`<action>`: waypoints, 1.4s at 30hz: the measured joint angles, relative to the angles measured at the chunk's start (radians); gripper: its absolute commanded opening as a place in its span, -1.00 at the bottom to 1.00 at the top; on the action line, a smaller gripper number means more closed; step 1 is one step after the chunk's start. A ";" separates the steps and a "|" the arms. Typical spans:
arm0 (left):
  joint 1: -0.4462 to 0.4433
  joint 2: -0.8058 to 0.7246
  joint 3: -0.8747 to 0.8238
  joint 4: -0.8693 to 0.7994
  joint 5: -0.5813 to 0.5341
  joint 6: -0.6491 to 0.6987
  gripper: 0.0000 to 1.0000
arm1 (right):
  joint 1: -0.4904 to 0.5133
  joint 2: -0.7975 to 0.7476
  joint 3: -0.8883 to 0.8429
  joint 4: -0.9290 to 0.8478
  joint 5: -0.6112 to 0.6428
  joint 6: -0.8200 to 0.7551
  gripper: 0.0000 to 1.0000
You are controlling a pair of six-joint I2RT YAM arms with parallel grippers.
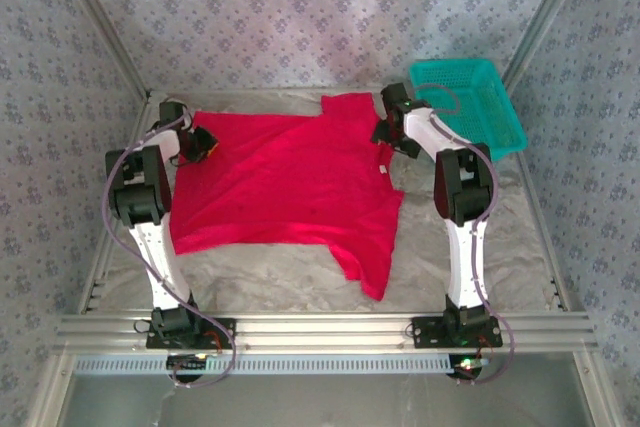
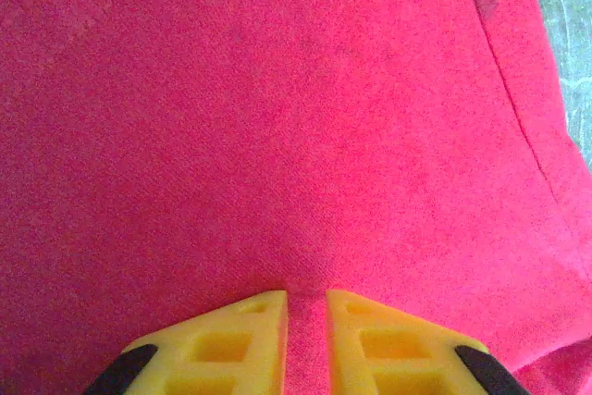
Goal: Fold the inside-out t-shirt
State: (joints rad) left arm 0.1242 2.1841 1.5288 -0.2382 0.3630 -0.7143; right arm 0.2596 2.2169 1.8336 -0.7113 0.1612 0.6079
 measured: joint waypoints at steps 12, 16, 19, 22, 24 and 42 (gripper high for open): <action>-0.016 -0.583 -0.433 -0.077 -0.059 0.060 -0.46 | 0.168 -0.249 -0.307 0.099 -0.248 -0.077 0.77; -0.013 -0.588 -0.557 -0.070 -0.056 0.060 -0.47 | 0.148 -0.219 -0.350 0.138 -0.287 -0.069 0.76; -0.010 -0.489 -0.589 -0.064 -0.056 0.059 -0.47 | 0.117 -0.171 -0.350 0.167 -0.283 -0.054 0.76; 0.001 -0.420 -0.560 -0.043 -0.026 0.059 -0.48 | 0.089 -0.139 -0.330 0.166 -0.270 -0.029 0.76; 0.003 -0.365 -0.497 -0.019 -0.032 0.058 -0.48 | 0.072 -0.122 -0.302 0.169 -0.243 -0.017 0.76; -0.006 -0.200 -0.238 -0.010 -0.044 0.027 -0.14 | 0.010 0.112 0.113 -0.013 -0.094 -0.023 0.77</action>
State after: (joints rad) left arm 0.1184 1.9842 1.2907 -0.2485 0.3191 -0.6872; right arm 0.2691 2.3291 1.9469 -0.7238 0.0669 0.5854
